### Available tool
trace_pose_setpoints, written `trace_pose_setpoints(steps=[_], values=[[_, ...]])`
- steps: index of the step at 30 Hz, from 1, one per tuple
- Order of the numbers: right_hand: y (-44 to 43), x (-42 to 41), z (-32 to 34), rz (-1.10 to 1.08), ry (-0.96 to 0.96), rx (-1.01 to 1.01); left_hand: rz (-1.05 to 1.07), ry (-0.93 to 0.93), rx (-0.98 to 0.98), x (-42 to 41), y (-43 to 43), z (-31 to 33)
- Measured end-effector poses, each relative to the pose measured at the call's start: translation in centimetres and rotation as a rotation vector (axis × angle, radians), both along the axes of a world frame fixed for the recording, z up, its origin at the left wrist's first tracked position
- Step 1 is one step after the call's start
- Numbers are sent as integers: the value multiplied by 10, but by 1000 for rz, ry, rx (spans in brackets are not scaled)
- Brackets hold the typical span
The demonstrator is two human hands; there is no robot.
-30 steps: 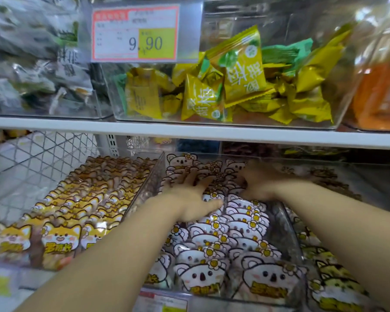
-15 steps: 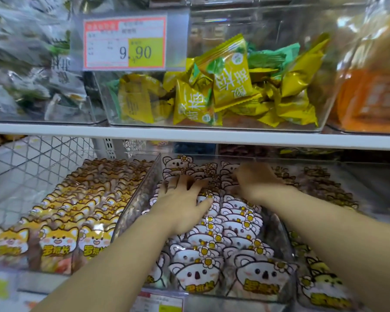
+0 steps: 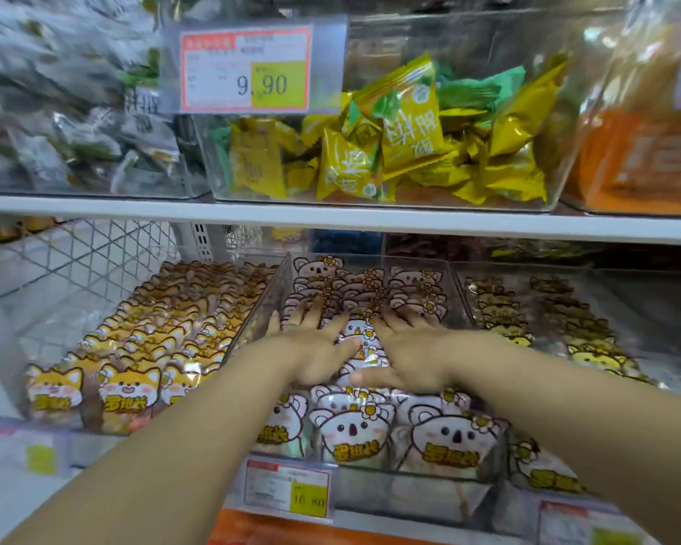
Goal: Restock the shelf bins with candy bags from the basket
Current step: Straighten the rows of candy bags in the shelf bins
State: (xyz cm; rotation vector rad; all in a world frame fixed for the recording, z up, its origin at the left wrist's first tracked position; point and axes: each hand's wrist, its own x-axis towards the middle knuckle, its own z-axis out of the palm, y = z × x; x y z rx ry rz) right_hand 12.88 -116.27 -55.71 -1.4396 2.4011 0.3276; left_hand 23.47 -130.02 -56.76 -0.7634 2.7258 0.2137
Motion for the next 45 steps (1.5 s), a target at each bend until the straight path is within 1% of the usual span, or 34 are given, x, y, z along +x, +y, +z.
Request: trace_pose_setpoints(steps=[1, 3, 4, 5, 6, 8, 10, 11, 13, 15, 17, 19, 20, 21, 22, 23, 25, 28, 34, 37, 41, 43, 45], values=[[3, 1, 7, -1, -48, -53, 3, -13, 13, 0, 0, 4], [17, 1, 28, -21, -140, -257, -2, 37, 42, 7, 4, 16], [27, 3, 40, -1, -137, -356, -23, 97, 54, 13, 9, 22], [40, 3, 50, 47, -111, -411, -60, 160, 74, 20, 17, 27], [53, 5, 56, 91, -94, -399, -106, 211, 101, 29, 28, 31], [73, 17, 53, 120, -88, -236, -208, 219, 127, 45, 53, 30], [80, 27, 36, 129, 8, -92, -293, 146, 22, 54, 71, 18], [79, 31, 28, 142, 93, -76, -321, 140, -53, 53, 73, 10], [73, 38, 17, 155, 229, -57, -343, 187, -162, 50, 72, 2], [66, 41, 17, 157, 264, -74, -336, 248, -192, 49, 70, 1], [67, 38, 22, 124, 187, -131, -332, 370, -168, 52, 74, 5], [74, 33, 29, 81, 114, -177, -336, 587, -75, 56, 85, 13], [76, 30, 30, 66, 129, -182, -338, 667, -30, 59, 91, 17], [78, 27, 30, 51, 166, -180, -343, 676, -9, 60, 97, 20], [79, 26, 29, 42, 200, -171, -349, 618, -14, 61, 103, 22], [78, 25, 29, 37, 220, -144, -360, 520, -43, 61, 106, 23], [72, 25, 28, 64, 247, -101, -380, 364, -134, 57, 109, 23], [67, 29, 31, 91, 239, -117, -433, 241, -244, 49, 110, 27], [80, 31, 22, 32, 238, -256, -517, 109, -404, 41, 115, 28], [83, 33, 16, 38, 276, -272, -551, 55, -515, 39, 119, 20], [82, 33, 16, 73, 340, -228, -573, -48, -560, 28, 125, 21], [80, 31, 23, 89, 306, -194, -584, -53, -546, 25, 122, 19], [81, 30, 34, 78, 212, -215, -596, -7, -524, 27, 115, 15]])
